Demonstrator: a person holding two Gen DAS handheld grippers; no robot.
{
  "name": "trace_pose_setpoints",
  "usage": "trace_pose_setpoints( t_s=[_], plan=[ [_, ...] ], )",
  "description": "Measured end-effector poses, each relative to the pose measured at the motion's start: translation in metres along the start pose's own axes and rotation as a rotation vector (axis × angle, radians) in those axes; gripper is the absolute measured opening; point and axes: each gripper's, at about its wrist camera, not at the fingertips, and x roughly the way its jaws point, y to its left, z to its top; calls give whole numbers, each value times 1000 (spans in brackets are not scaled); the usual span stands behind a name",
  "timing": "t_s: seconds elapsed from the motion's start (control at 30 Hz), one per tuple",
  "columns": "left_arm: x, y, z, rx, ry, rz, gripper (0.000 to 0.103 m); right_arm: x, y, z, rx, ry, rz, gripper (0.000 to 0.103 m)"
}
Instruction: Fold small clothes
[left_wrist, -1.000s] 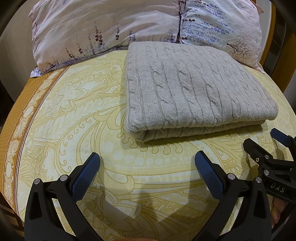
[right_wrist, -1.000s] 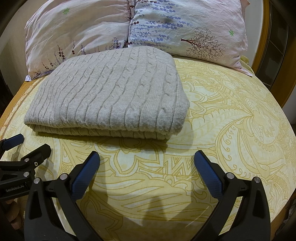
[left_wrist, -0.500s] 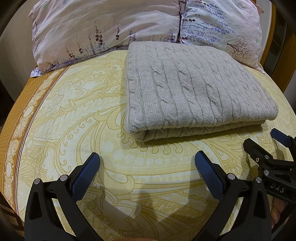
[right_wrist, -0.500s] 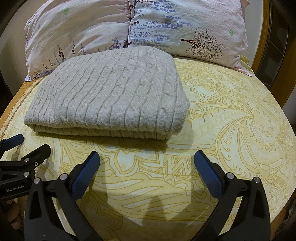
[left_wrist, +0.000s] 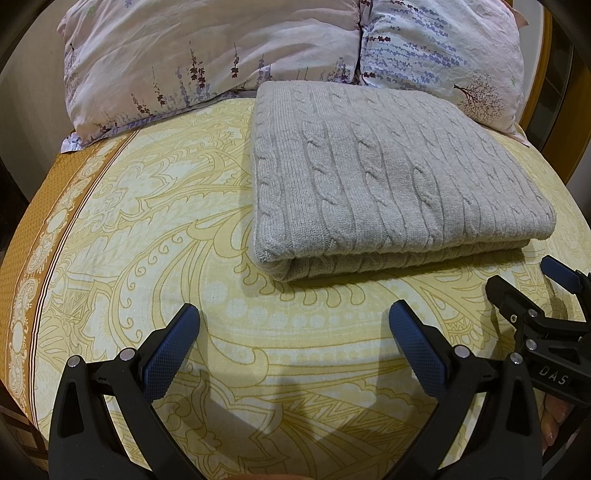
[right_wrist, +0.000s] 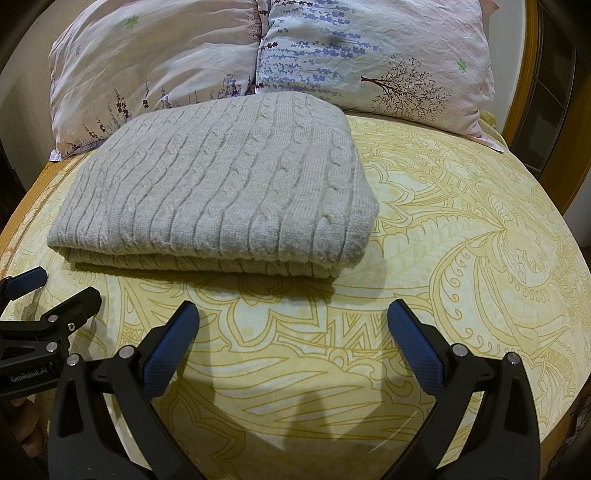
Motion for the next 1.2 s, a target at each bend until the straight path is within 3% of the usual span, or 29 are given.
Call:
trace_pose_setpoints(
  t_s=[1.2],
  plan=[
    [0, 2, -3, -2, 3, 2, 102, 0, 0, 0, -1, 0, 1, 101]
  ],
)
